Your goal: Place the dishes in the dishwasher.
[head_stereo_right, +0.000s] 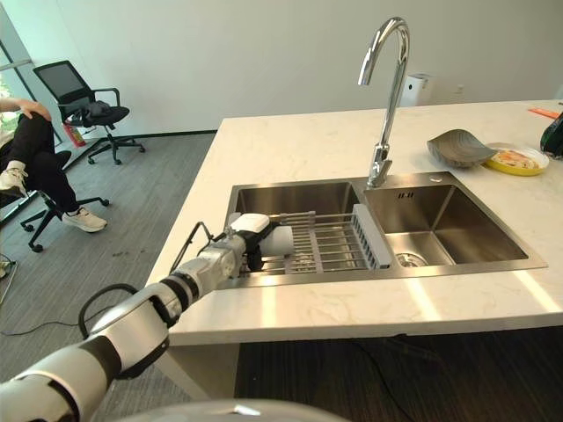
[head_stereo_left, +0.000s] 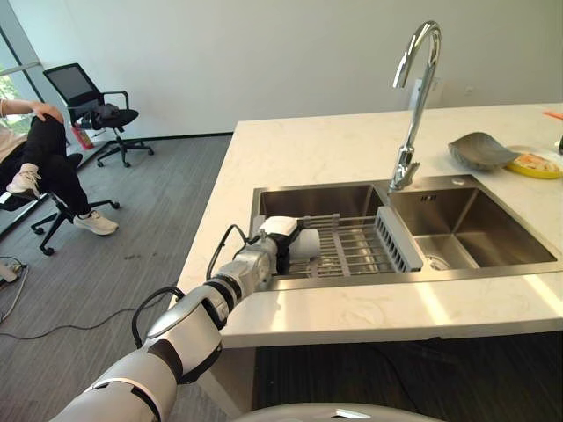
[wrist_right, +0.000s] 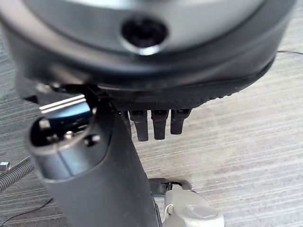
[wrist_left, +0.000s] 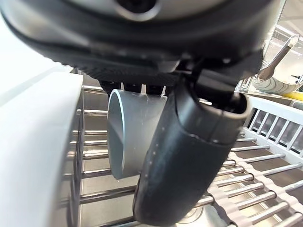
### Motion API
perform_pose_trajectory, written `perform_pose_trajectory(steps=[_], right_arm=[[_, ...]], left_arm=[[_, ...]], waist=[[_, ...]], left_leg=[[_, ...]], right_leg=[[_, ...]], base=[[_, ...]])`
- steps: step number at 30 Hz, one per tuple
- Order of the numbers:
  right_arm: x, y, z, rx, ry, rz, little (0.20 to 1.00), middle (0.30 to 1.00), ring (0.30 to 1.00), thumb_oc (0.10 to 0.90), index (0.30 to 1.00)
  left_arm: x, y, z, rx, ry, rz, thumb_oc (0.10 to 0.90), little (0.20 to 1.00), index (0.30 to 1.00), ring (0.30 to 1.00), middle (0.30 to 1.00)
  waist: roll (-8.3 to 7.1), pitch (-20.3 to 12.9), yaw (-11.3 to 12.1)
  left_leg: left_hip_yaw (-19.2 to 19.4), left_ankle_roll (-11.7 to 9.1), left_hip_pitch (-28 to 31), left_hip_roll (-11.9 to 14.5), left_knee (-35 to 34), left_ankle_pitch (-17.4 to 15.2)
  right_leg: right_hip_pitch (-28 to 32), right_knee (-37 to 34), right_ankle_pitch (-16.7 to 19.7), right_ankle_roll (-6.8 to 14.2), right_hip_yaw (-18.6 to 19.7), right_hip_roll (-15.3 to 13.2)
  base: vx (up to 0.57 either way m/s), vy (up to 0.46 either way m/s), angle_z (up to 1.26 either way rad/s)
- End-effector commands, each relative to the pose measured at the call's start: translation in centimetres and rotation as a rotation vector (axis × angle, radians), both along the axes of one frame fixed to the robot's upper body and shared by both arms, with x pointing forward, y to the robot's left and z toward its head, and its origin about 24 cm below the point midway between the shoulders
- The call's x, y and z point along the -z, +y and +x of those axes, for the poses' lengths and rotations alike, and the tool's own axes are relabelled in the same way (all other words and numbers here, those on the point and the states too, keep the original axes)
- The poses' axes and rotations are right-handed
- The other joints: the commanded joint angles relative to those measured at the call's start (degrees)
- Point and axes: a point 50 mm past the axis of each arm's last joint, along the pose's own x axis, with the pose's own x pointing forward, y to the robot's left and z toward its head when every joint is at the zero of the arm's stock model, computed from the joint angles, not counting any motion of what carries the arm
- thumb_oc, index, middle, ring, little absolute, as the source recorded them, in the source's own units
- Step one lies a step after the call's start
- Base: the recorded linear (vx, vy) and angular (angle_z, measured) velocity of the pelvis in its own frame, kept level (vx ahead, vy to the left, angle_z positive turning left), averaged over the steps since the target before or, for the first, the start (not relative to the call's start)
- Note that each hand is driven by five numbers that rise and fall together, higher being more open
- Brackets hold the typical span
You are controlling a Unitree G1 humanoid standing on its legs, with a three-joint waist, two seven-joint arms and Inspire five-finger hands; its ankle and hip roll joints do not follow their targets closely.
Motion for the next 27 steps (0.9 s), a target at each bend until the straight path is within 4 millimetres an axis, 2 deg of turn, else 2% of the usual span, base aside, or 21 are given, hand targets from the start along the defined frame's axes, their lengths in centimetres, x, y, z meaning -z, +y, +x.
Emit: perform_pose_trajectory(steps=[1, 4, 6, 10, 11, 12, 16, 20, 23, 24, 25, 27], right_arm=[[-1.2, -1.7, 4.1, -0.007, -0.067, -0.073, 0.900, 0.900, 0.900, 0.800, 0.900], [-1.2, -1.8, 4.3, -0.013, -0.070, -0.083, 0.900, 0.900, 0.900, 0.800, 0.900], [-1.4, -2.1, 4.5, -0.010, -0.091, -0.099, 0.900, 0.900, 0.900, 0.800, 0.900], [-1.5, -2.4, 4.5, 0.011, -0.111, -0.114, 0.900, 0.900, 0.900, 0.800, 0.900], [-1.6, -2.5, 4.3, 0.009, -0.125, -0.122, 0.900, 0.900, 0.900, 0.800, 0.900], [-1.6, -2.5, 4.3, 0.009, -0.126, -0.122, 0.900, 0.900, 0.900, 0.800, 0.900], [-1.7, -3.1, 3.3, 0.029, -0.131, -0.139, 0.900, 0.900, 0.900, 0.800, 0.900], [-1.5, -3.0, 1.4, 0.056, -0.103, -0.142, 0.900, 0.900, 0.900, 0.800, 0.900], [-1.4, -3.0, 1.1, 0.060, -0.098, -0.141, 0.900, 0.900, 0.900, 0.800, 0.900], [-1.3, -2.8, 0.7, 0.063, -0.090, -0.136, 0.900, 0.900, 0.900, 0.800, 0.900], [-1.0, -2.2, 0.3, 0.054, -0.083, -0.119, 0.900, 0.900, 0.900, 0.800, 0.900], [-0.7, -1.7, -0.1, 0.042, -0.077, -0.104, 0.900, 0.900, 0.900, 0.800, 0.900]], left_arm=[[1.6, -0.2, -0.6, 0.050, 0.102, 0.191, 0.400, 0.300, 0.300, 0.300, 0.300], [0.9, -0.9, -0.2, 0.105, 0.060, 0.220, 0.400, 0.300, 0.300, 0.300, 0.300], [-1.3, -2.7, 0.6, 0.235, -0.066, 0.259, 0.400, 0.300, 0.300, 0.300, 0.300], [-2.2, -3.4, 0.8, 0.313, -0.125, 0.278, 0.400, 0.300, 0.300, 0.300, 0.300], [-3.7, -5.7, 0.6, 0.410, -0.175, 0.207, 0.400, 0.300, 0.300, 0.300, 0.300], [-3.8, -5.6, 0.6, 0.411, -0.173, 0.206, 0.400, 0.300, 0.300, 0.300, 0.300], [-6.6, -7.0, 0.2, 0.545, -0.303, 0.141, 0.400, 0.300, 0.300, 0.300, 0.300], [-9.7, -7.1, 0.0, 0.612, -0.435, 0.071, 0.400, 0.300, 0.300, 0.300, 0.300], [-10.3, -6.9, 0.2, 0.605, -0.458, 0.053, 0.400, 0.300, 0.300, 0.300, 0.300], [-11.6, -6.7, 0.3, 0.602, -0.509, 0.016, 0.400, 0.300, 0.300, 0.300, 0.300], [-13.7, -6.1, 0.3, 0.590, -0.590, -0.063, 0.400, 0.300, 0.300, 0.300, 0.300], [-15.6, -5.3, 0.2, 0.552, -0.653, -0.172, 0.400, 0.300, 0.300, 0.300, 0.300]], waist=[[0.76, 4.80, -0.14], [0.78, 4.82, -0.24], [0.93, 4.75, -0.44], [1.01, 4.78, -0.57], [1.04, 4.81, -0.90], [1.02, 4.83, -0.89], [1.00, 4.99, -1.38], [0.61, 4.63, -1.28], [0.48, 4.61, -1.24], [0.31, 4.61, -1.15], [-0.04, 4.73, -0.71], [-0.28, 4.81, -0.32]], left_leg=[[-2.85, 2.76, 0.87, -0.99, 0.63, -5.27], [-2.91, 2.72, 0.77, -1.00, 0.63, -5.33], [-2.93, 2.69, 0.82, -1.03, 0.63, -5.55], [-2.99, 2.68, 0.93, -1.06, 0.63, -5.69], [-2.99, 2.68, 0.91, -1.09, 0.63, -5.69], [-3.00, 2.68, 0.90, -1.09, 0.63, -5.71], [-3.00, 2.87, 0.73, -1.24, 0.63, -5.92], [-2.97, 2.74, 1.00, -0.93, 0.63, -6.06], [-3.02, 2.65, 1.03, -0.84, 0.63, -5.98], [-3.12, 2.40, 1.00, -0.65, 0.63, -5.74], [-3.60, 1.74, 0.78, 0.16, 0.63, -4.89], [-4.07, 1.19, 0.55, 0.90, 0.63, -4.09]], right_leg=[[-1.16, 0.92, -1.94, 4.42, -1.23, -1.55], [-1.09, 0.92, -2.07, 4.43, -1.37, -1.60], [-1.06, 0.92, -2.25, 4.56, -1.40, -1.65], [-1.01, 0.92, -2.36, 4.70, -1.52, -1.65], [-1.17, 0.92, -2.31, 4.81, -1.53, -1.72], [-1.18, 0.92, -2.31, 4.82, -1.54, -1.72], [-1.73, 0.92, -2.15, 5.19, -0.89, -1.78], [-1.25, 0.92, -2.58, 5.09, -0.90, -1.47], [-1.06, 0.92, -2.69, 5.02, -1.01, -1.36], [-0.81, 0.92, -2.85, 4.92, -1.29, -1.13], [-0.33, 0.92, -3.17, 4.64, -2.05, -0.71], [0.24, 0.92, -3.58, 4.26, -2.80, -0.25]], base=[[0.00, 0.000, 0.00], [0.00, 0.000, 0.00], [0.00, 0.000, 0.00], [0.00, 0.000, 0.00], [0.00, 0.000, 0.00], [0.00, 0.000, 0.00], [0.00, 0.000, 0.00], [0.01, -0.012, -0.02], [0.00, -0.031, -0.05], [-0.02, -0.127, -0.03], [-0.03, -0.163, -0.03], [-0.02, -0.147, 0.08]])
